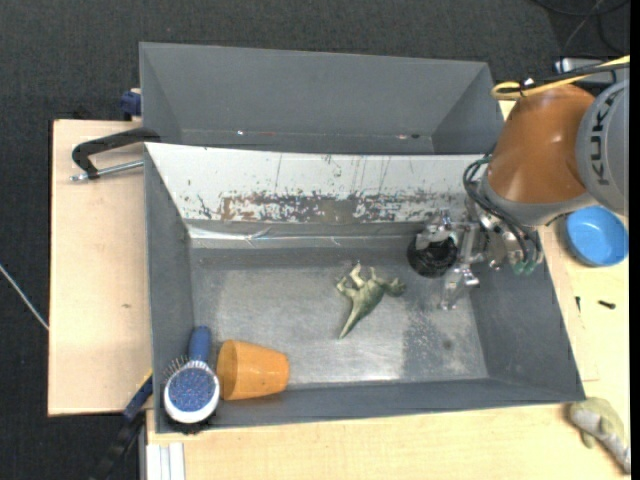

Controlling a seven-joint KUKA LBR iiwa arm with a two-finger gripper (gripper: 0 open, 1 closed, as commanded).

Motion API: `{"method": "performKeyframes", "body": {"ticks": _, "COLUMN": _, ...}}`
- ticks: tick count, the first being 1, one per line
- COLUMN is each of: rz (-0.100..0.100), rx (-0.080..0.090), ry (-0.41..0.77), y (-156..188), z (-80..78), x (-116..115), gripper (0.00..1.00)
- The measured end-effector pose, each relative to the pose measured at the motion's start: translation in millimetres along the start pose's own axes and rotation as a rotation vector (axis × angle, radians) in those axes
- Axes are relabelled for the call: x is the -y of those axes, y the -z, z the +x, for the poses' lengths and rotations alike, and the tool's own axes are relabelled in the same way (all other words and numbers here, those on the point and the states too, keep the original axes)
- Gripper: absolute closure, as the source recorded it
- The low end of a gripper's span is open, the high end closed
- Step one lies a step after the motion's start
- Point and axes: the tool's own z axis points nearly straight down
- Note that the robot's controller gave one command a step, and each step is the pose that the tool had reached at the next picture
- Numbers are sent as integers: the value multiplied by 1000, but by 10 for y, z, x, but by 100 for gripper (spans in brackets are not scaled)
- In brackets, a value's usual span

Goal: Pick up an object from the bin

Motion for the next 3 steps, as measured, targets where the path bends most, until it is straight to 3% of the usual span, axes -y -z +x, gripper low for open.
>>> {"method": "performKeyframes", "body": {"ticks": 1, "rz": 8, "rx": 8, "ry": 198, "y": -349, "z": -107, "x": -624, "gripper": 0}}
{"method": "performKeyframes", "body": {"ticks": 2, "rz": 6, "rx": 18, "ry": 199, "y": -330, "z": -133, "x": -639, "gripper": 100}}
{"method": "performKeyframes", "body": {"ticks": 3, "rz": 7, "rx": 14, "ry": 210, "y": 1196, "z": 113, "x": -649, "gripper": 100}}
